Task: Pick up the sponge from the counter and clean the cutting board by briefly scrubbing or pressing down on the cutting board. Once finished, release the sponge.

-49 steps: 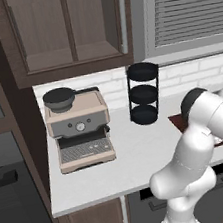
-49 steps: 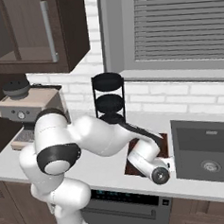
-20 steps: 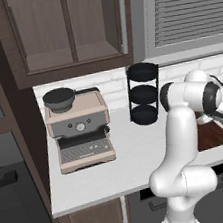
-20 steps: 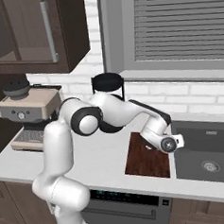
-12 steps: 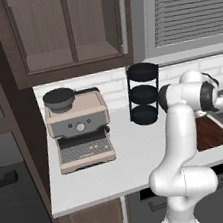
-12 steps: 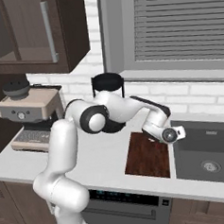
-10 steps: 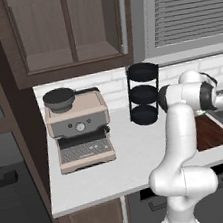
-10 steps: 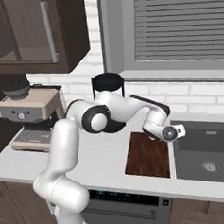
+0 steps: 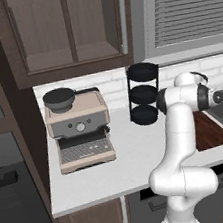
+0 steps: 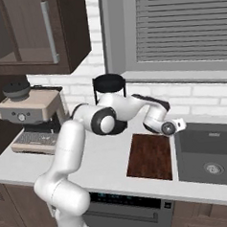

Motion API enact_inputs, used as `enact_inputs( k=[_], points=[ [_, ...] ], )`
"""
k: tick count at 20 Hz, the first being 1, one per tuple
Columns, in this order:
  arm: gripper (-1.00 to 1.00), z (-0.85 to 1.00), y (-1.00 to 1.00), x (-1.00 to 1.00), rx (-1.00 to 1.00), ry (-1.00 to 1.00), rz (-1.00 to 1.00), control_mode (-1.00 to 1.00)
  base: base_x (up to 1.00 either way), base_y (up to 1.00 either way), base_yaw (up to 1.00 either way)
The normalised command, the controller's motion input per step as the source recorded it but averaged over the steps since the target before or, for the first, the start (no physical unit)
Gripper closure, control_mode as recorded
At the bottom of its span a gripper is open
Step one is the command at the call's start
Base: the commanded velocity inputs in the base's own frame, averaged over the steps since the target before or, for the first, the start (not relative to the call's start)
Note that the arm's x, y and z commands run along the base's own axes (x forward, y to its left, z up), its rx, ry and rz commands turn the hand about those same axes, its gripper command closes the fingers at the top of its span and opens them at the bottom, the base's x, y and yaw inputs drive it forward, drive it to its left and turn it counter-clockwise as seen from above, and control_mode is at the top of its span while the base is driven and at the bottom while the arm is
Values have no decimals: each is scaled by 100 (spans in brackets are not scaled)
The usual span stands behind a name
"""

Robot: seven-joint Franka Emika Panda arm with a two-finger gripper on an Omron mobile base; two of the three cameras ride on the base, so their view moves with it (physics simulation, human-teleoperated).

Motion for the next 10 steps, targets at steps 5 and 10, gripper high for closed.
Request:
enact_inputs(
  k=[5, 10],
  points=[
    [100, 15, -1, 13, -1, -3, -6, -100, 0, 0, 0],
    [100, 100, -5, -26, 3, 0, -1, -100, 0, 0, 0]
  ],
)
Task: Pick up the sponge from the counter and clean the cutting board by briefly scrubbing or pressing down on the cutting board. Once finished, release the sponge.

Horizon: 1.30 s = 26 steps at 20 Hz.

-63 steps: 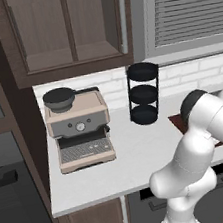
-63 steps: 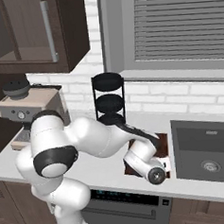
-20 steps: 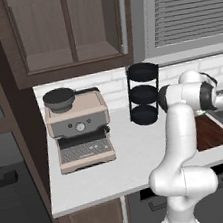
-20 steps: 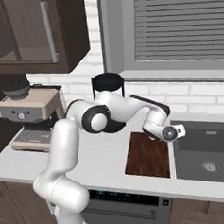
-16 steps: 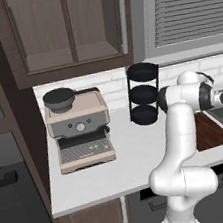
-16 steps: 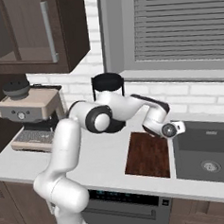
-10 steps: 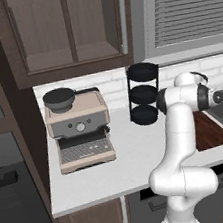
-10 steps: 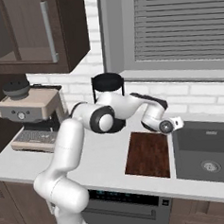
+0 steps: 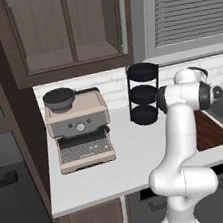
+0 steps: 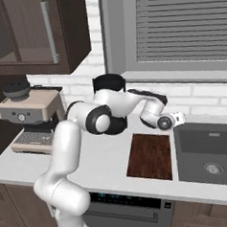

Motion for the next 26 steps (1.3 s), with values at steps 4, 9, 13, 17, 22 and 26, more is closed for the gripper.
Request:
enact_inputs(
  k=[4, 9, 13, 17, 22, 26],
  points=[
    [100, 99, 1, -48, 0, 6, 0, -100, 0, 0, 0],
    [100, 85, 2, -80, 1, 17, 0, -100, 0, 0, 0],
    [100, 26, 30, -89, 1, 34, 0, -100, 0, 0, 0],
    [100, 22, 69, -59, 12, 31, 0, -100, 0, 0, 0],
    [100, 59, 51, -5, 37, 32, 0, -100, 0, 0, 0],
    [100, 51, 51, -20, 38, 29, 0, -100, 0, 0, 0]
  ],
)
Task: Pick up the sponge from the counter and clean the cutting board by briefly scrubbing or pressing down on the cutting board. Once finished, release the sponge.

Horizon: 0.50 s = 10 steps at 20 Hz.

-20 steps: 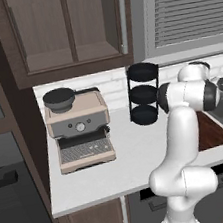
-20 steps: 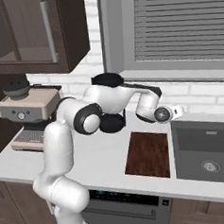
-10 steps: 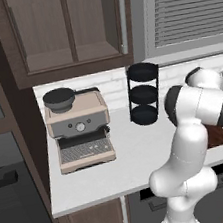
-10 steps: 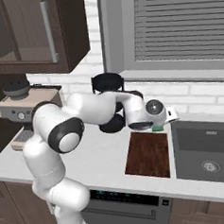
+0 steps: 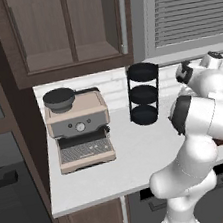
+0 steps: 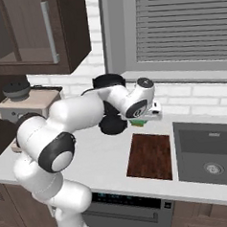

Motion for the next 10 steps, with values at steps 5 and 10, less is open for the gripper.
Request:
enact_inputs(
  k=[5, 10],
  points=[
    [100, 0, 83, -86, -1, -1, 0, -100, 0, 0, 0],
    [100, -21, 100, -16, -10, 1, -4, -100, 0, 0, 0]
  ],
)
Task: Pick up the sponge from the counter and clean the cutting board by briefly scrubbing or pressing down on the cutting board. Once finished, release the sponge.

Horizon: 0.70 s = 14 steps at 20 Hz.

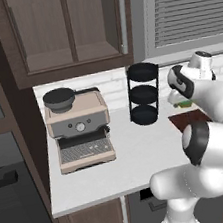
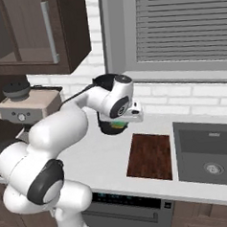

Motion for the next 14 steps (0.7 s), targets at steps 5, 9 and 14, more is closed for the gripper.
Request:
enact_inputs(
  k=[5, 9, 14],
  points=[
    [100, -38, 80, 0, -1, 5, -6, -100, 0, 0, 0],
    [100, -45, 48, 7, 0, 11, -4, -100, 0, 0, 0],
    [100, -53, 10, 15, 0, 6, -1, -100, 0, 0, 0]
  ],
)
